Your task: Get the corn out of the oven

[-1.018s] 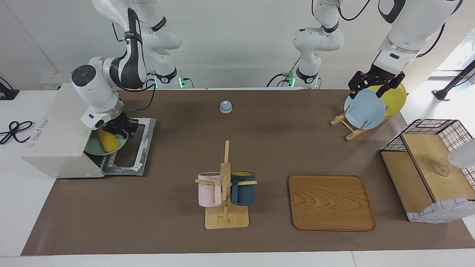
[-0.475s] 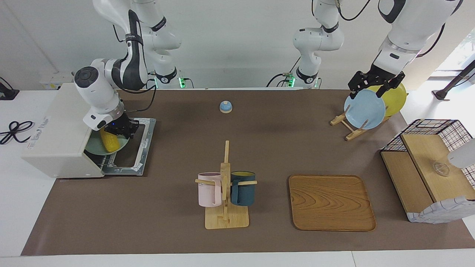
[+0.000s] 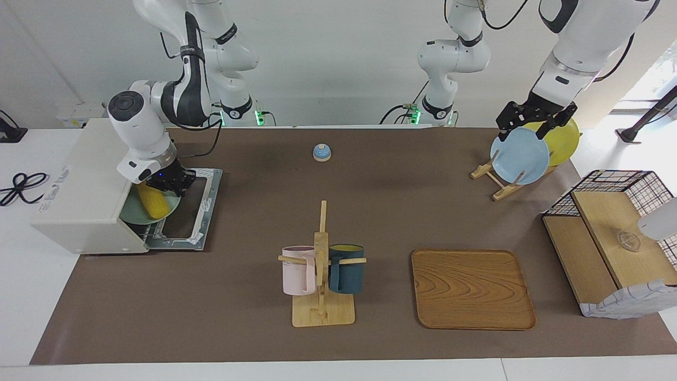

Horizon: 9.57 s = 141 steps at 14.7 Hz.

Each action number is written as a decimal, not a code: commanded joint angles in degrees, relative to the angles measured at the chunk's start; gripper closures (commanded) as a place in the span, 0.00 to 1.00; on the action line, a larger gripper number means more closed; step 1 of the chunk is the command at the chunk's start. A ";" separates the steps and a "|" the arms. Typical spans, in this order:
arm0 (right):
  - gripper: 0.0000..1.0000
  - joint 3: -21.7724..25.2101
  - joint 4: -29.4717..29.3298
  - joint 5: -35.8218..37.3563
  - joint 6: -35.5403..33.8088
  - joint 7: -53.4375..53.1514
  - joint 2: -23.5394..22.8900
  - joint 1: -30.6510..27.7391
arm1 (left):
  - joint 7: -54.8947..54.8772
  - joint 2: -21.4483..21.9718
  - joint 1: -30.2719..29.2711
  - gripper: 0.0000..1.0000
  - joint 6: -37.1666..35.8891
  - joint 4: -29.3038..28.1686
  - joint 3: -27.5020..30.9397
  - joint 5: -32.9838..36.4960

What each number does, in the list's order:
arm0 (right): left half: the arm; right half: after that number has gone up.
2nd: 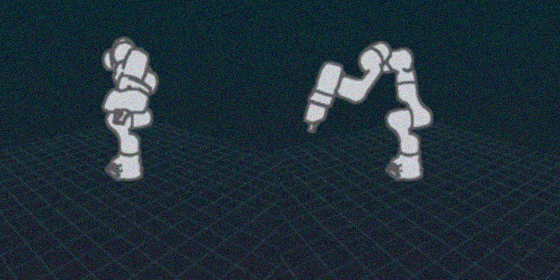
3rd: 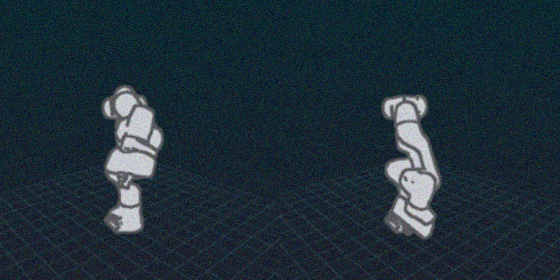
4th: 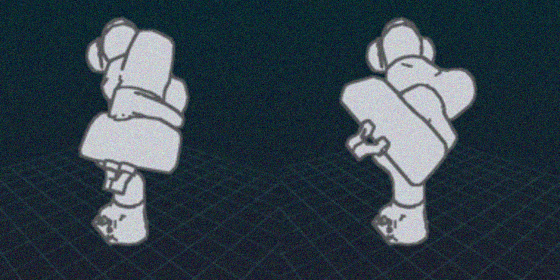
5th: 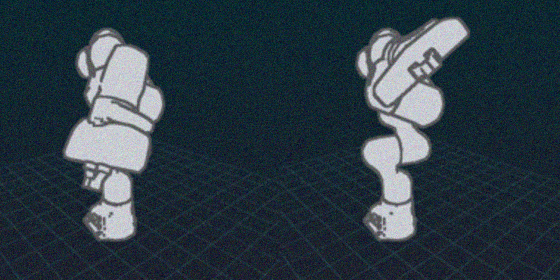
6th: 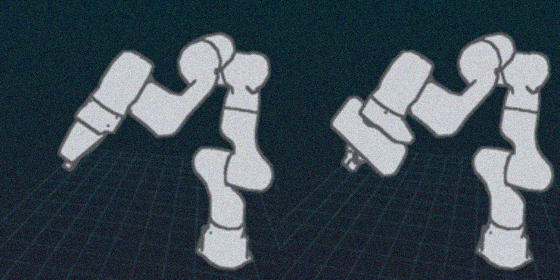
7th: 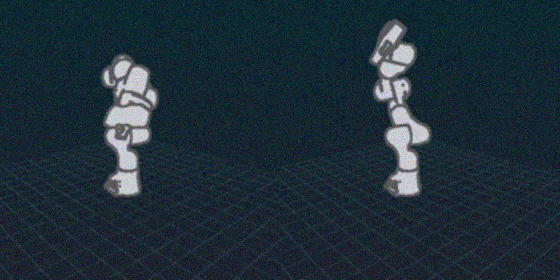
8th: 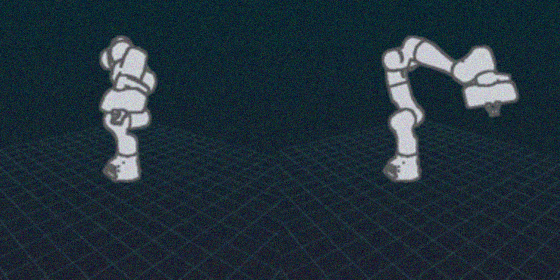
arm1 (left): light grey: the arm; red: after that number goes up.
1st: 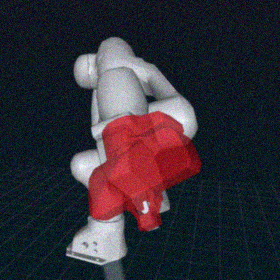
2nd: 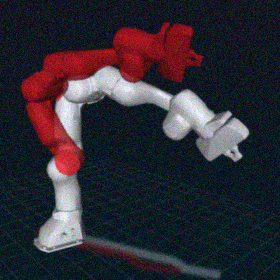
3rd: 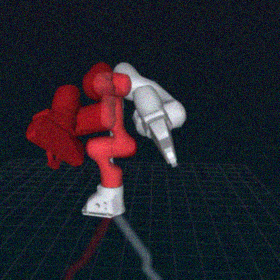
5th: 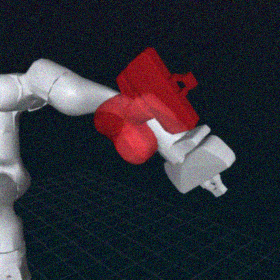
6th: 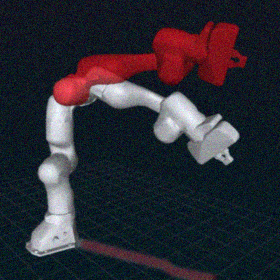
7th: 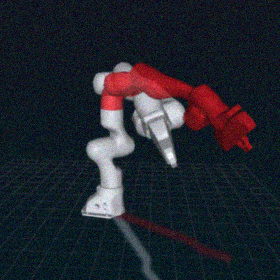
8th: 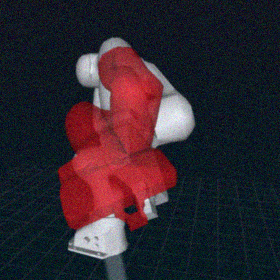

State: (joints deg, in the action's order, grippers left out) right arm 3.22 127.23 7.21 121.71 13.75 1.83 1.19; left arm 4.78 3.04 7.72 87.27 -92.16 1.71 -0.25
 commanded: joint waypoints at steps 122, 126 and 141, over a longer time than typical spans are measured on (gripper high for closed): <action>0.63 -3.91 -24.20 0.89 -34.78 7.52 1.96 -8.31 | 1.81 -45.13 2.39 1.00 40.26 17.80 -2.33 -4.84; 0.00 -6.63 -29.40 -5.54 -38.74 5.68 1.16 -8.31 | 2.34 -44.52 2.47 0.00 39.83 17.80 -2.24 -5.11; 0.00 -6.39 -36.70 -7.13 -39.97 -2.41 -3.06 -4.18 | 3.39 -16.25 0.37 0.00 4.87 15.08 1.89 -2.91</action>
State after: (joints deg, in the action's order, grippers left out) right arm -4.88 92.45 1.10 83.34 12.52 0.10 -4.54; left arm 7.95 -19.03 7.98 96.36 -73.98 3.37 -4.15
